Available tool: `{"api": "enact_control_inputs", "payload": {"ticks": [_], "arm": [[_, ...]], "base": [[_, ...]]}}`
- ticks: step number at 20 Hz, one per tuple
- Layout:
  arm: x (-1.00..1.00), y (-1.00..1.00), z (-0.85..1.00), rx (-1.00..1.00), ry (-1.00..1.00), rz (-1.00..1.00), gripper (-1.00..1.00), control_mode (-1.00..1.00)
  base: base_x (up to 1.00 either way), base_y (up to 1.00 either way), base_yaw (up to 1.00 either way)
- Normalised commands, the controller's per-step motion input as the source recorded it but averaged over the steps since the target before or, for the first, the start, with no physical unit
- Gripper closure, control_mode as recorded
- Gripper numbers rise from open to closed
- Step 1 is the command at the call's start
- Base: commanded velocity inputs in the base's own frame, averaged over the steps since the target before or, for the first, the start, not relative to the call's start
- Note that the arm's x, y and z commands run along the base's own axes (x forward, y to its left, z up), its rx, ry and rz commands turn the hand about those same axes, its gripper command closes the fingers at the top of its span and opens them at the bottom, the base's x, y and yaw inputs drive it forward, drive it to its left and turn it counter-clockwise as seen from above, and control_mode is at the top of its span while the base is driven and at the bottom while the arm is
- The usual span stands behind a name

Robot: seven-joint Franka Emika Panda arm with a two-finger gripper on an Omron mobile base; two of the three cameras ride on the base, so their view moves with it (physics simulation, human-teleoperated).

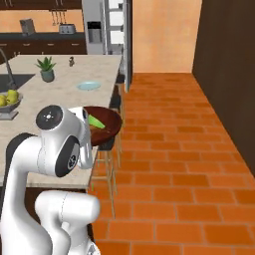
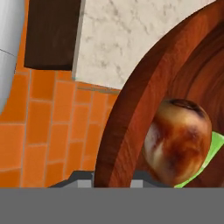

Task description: Pick the chicken drumstick and lemon wedge from their plates and place them in the bowl. Then put the bowl in the fridge.

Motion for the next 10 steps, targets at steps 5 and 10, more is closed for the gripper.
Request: {"api": "enact_control_inputs", "payload": {"ticks": [5,10], "arm": [[0.0,0.0,0.0,0.0,0.0,0.0,1.0,1.0],[0.0,0.0,0.0,0.0,0.0,0.0,1.0,1.0]], "base": [[-0.05,1.0,0.02],[0.25,1.0,0.03]]}}
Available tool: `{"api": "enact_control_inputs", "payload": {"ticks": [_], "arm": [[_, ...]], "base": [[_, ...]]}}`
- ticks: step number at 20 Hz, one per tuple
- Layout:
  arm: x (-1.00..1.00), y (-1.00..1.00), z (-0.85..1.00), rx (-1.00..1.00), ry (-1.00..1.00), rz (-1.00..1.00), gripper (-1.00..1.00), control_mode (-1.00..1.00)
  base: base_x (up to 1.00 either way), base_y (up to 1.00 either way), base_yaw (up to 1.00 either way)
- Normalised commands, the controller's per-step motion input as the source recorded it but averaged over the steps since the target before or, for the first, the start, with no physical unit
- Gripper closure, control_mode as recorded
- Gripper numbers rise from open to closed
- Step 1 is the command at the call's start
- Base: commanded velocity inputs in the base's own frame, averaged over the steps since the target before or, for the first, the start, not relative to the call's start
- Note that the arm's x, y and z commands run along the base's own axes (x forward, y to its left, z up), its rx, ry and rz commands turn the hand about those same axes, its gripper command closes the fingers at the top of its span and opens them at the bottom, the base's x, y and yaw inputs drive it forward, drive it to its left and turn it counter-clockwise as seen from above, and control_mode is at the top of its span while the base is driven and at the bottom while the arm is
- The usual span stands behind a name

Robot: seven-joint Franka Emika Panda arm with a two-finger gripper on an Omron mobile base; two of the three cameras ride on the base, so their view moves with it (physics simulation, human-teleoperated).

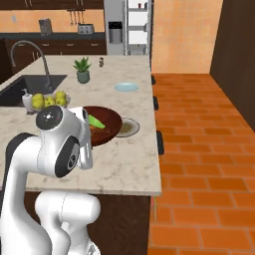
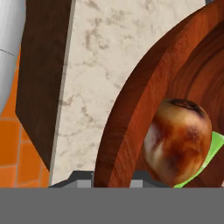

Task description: Pick the chicken drumstick and lemon wedge from their plates and place them in the bowl. Then put the bowl in the fridge.

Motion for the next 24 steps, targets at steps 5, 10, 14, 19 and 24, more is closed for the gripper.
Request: {"api": "enact_control_inputs", "payload": {"ticks": [5,10,14,19,24], "arm": [[0.0,0.0,0.0,0.0,0.0,0.0,1.0,1.0],[0.0,0.0,0.0,0.0,0.0,0.0,1.0,1.0],[0.0,0.0,0.0,0.0,0.0,0.0,1.0,1.0],[0.0,0.0,0.0,0.0,0.0,0.0,1.0,1.0],[0.0,0.0,0.0,0.0,0.0,0.0,1.0,1.0]], "base": [[0.39,1.0,0.03],[0.19,1.0,0.04],[0.0,1.0,0.03],[0.0,1.0,0.01],[0.0,1.0,0.0]]}}
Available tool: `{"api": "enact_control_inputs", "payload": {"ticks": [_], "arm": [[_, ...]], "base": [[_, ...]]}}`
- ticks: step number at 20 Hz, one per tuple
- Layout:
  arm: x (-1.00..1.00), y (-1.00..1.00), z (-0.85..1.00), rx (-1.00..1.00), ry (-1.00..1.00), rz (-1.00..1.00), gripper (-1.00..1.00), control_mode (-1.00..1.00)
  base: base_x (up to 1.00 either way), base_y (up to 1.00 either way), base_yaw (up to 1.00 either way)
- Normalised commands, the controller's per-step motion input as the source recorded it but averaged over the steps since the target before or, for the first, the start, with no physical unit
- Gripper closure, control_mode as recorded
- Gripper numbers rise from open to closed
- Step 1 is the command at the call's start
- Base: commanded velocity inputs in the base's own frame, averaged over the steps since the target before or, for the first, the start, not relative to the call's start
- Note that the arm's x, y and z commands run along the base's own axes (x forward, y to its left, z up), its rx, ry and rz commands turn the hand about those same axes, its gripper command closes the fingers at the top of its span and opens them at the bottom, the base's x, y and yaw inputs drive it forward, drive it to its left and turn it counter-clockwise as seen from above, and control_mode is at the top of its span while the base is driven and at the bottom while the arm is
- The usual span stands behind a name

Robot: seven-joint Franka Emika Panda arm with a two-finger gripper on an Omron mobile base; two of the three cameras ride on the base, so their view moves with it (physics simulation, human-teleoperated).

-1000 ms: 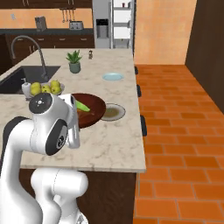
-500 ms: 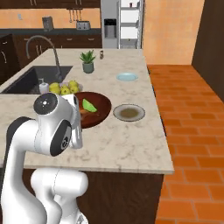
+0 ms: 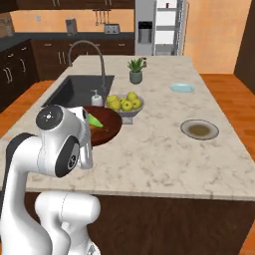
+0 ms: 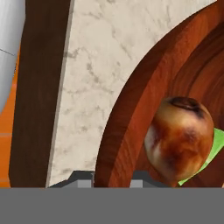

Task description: Pick the chicken drumstick and lemon wedge from their plates and place them in the bowl. Then put the bowl in the fridge.

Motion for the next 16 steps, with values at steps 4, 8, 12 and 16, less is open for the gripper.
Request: {"api": "enact_control_inputs", "payload": {"ticks": [4,8,12,16], "arm": [[0.0,0.0,0.0,0.0,0.0,0.0,1.0,1.0],[0.0,0.0,0.0,0.0,0.0,0.0,1.0,1.0],[0.0,0.0,0.0,0.0,0.0,0.0,1.0,1.0],[0.0,0.0,0.0,0.0,0.0,0.0,1.0,1.0]], "base": [[0.0,1.0,0.0],[0.0,1.0,0.0],[0.0,1.0,0.0],[0.04,1.0,0.0]]}}
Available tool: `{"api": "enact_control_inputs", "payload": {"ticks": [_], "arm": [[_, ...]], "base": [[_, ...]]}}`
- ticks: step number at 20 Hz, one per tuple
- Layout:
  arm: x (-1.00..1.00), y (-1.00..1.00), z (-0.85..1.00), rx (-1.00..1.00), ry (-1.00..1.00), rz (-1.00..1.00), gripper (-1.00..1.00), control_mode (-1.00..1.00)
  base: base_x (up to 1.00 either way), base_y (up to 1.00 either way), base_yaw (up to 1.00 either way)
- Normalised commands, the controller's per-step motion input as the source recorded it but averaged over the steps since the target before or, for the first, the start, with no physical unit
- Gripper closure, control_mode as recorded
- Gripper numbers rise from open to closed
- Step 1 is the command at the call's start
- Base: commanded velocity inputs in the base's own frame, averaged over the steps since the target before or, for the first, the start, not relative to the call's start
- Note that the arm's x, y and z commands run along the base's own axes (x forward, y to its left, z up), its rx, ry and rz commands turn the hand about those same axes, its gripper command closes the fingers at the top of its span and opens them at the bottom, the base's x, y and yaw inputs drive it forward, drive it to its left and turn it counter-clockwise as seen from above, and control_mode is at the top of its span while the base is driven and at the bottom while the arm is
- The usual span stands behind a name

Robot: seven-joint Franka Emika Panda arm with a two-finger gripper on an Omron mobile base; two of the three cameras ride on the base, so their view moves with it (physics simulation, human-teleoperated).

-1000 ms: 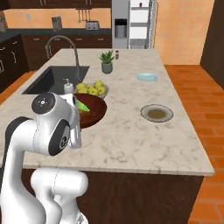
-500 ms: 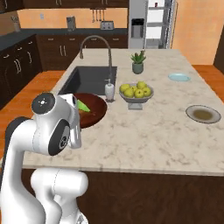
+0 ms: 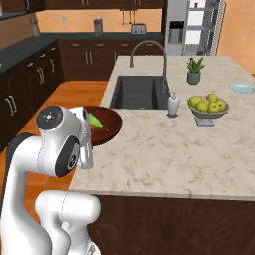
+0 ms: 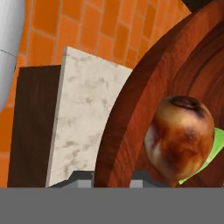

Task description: Pick the chicken drumstick and lemon wedge from their plates and place them in the bowl. Then put the bowl in the fridge.

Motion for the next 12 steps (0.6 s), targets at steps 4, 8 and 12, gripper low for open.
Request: {"api": "enact_control_inputs", "payload": {"ticks": [4,8,12], "arm": [[0.0,0.0,0.0,0.0,0.0,0.0,1.0,1.0],[0.0,0.0,0.0,0.0,0.0,0.0,1.0,1.0],[0.0,0.0,0.0,0.0,0.0,0.0,1.0,1.0]], "base": [[0.03,1.0,0.0],[0.02,1.0,0.0],[0.1,1.0,0.0]]}}
